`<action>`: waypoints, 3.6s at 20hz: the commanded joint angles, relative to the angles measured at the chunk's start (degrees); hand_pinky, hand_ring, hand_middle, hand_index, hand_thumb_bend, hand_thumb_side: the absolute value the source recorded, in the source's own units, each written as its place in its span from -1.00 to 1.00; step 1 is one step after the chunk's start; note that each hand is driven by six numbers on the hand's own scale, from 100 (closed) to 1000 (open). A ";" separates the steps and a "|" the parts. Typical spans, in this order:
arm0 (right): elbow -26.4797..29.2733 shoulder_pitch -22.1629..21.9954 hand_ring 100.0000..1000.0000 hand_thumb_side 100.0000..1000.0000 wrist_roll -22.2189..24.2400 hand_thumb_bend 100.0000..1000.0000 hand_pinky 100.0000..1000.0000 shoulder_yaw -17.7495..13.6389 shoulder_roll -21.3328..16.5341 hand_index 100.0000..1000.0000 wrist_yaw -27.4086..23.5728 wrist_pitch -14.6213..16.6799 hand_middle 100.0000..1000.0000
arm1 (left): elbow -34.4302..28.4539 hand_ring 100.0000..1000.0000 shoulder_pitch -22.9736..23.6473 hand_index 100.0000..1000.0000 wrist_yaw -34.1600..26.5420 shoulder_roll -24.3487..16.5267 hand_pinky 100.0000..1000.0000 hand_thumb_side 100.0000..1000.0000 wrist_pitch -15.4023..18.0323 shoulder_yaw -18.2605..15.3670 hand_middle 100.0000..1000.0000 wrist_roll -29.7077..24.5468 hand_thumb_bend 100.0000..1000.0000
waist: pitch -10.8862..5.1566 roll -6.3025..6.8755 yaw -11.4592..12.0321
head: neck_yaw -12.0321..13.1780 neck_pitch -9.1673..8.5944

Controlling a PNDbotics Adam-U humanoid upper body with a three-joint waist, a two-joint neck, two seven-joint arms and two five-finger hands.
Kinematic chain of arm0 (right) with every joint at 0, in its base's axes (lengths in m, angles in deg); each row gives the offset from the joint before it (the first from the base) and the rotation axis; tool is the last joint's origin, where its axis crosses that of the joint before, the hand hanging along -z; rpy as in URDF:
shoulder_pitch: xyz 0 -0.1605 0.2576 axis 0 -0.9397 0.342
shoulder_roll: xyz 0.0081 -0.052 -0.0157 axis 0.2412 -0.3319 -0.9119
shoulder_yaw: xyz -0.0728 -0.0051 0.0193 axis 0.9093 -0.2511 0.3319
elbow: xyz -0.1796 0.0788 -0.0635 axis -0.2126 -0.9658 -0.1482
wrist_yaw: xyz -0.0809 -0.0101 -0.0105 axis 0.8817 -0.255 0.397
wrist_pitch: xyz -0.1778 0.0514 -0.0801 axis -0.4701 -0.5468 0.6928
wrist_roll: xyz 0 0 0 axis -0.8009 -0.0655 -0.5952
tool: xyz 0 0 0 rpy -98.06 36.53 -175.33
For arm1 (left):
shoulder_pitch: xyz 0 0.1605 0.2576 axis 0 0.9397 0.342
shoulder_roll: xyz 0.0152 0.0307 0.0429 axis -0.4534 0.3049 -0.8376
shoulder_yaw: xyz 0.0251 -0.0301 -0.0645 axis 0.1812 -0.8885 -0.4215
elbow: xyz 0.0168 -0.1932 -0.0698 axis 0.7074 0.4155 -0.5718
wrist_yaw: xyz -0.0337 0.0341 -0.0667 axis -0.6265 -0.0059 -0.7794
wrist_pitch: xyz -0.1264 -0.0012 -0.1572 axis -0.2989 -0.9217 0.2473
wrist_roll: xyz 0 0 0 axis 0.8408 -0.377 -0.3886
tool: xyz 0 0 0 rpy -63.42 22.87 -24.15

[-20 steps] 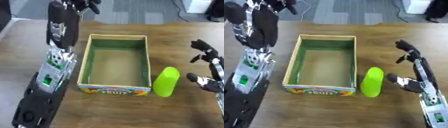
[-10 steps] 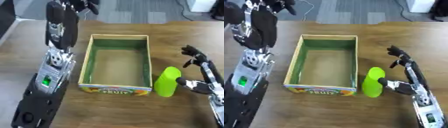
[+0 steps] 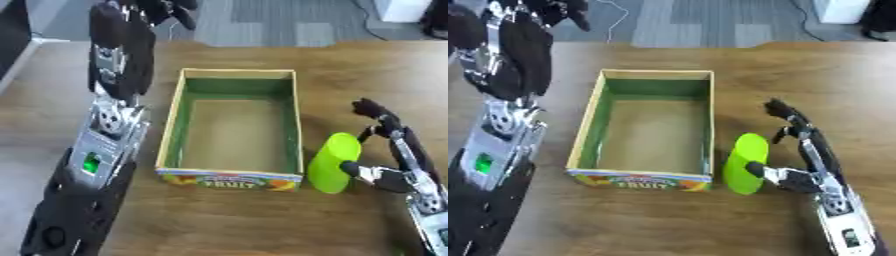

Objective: Pick up objects on the table and place them in the box.

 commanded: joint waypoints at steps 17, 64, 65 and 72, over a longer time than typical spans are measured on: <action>-1.48 1.04 0.45 0.26 2.68 0.57 -0.59 -0.18 0.25 0.96 1.51 -0.13 0.54 | -1.09 0.00 0.04 0.40 0.08 0.19 -0.34 0.91 -0.11 0.03 0.19 -0.30 0.17 | -0.67 0.62 0.24 | -0.93 -0.18; -3.21 4.13 0.50 0.20 3.64 0.53 -0.38 0.51 0.97 1.00 0.42 1.00 0.61 | -1.09 -0.01 0.66 0.40 -0.27 1.12 -0.34 0.92 -0.69 0.55 0.19 -1.35 0.18 | -0.94 1.02 2.62 | -2.95 -0.18; -3.27 4.16 0.50 0.19 3.69 0.53 -0.38 0.54 1.03 1.00 0.43 1.03 0.61 | -1.09 -0.01 0.66 0.40 -0.28 1.14 -0.34 0.92 -0.70 0.54 0.19 -1.37 0.18 | -0.94 1.02 2.65 | -2.98 -0.18; -3.85 4.14 0.46 0.18 3.81 0.52 -0.47 0.63 1.53 1.00 0.57 1.08 0.59 | -1.09 -0.01 0.69 0.40 -0.30 1.28 -0.34 0.92 -0.73 0.47 0.19 -1.37 0.18 | -0.87 1.08 2.89 | -3.06 -0.18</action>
